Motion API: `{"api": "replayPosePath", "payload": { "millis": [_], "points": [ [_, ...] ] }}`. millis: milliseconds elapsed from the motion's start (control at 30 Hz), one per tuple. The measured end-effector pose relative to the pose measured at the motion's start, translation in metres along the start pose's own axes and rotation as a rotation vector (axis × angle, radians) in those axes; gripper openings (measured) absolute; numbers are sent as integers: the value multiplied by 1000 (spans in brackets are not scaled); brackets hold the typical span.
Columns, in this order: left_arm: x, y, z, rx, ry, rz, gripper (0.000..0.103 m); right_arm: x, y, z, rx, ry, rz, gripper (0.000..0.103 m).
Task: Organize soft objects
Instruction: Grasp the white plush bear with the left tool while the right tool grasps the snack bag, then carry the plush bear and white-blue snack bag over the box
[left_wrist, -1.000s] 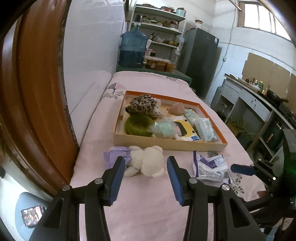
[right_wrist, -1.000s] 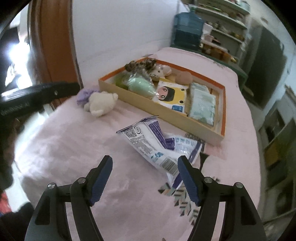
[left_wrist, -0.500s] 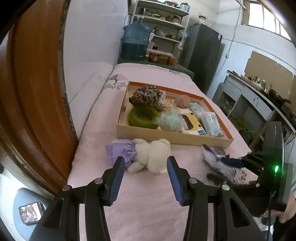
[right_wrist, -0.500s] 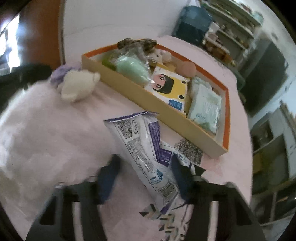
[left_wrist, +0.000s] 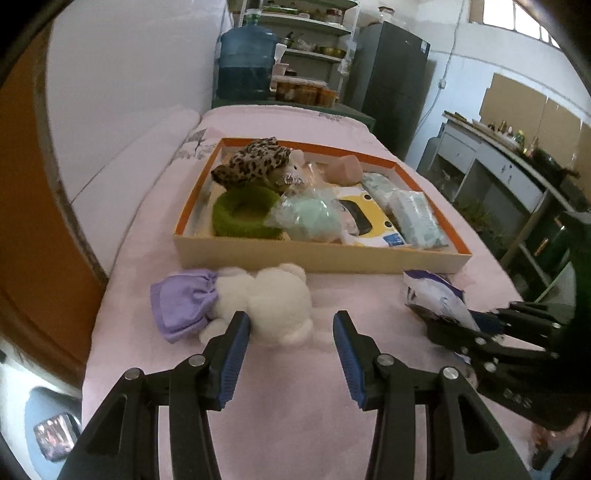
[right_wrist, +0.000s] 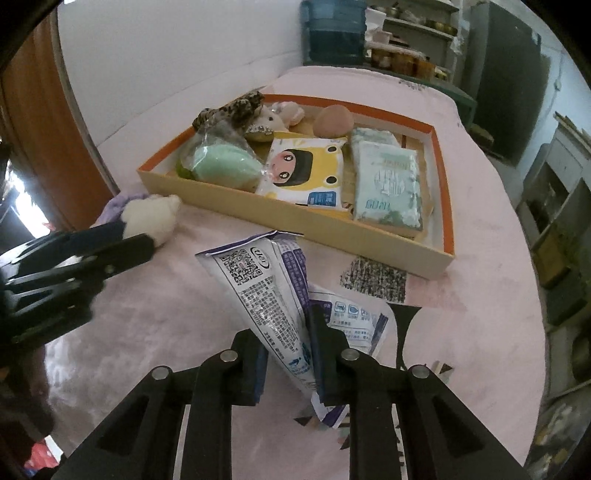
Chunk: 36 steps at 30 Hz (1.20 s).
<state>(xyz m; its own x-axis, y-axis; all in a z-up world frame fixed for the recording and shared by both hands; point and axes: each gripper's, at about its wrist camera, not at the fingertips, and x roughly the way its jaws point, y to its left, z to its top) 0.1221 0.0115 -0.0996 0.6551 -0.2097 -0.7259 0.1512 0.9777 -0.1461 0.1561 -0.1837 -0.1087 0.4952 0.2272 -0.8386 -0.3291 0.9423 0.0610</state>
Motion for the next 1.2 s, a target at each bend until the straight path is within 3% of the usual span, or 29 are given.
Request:
{"api": "replayPosePath", "payload": {
  "millis": [167, 300, 500, 667, 1200],
  "points": [
    [10, -7, 4, 43, -17, 32, 47, 0, 0, -2, 26, -6, 17, 20],
    [12, -3, 5, 32, -18, 30, 33, -1, 0, -5, 35, -13, 22, 21],
    [10, 3, 3, 29, -27, 26, 25, -2, -2, -8, 54, -23, 30, 21],
    [-2, 12, 0, -21, -55, -7, 24, -7, -4, -8, 72, -36, 39, 20],
    [-51, 1, 14, 15, -171, 4, 25, -51, 8, -3, 65, -125, 39, 13]
  ]
}}
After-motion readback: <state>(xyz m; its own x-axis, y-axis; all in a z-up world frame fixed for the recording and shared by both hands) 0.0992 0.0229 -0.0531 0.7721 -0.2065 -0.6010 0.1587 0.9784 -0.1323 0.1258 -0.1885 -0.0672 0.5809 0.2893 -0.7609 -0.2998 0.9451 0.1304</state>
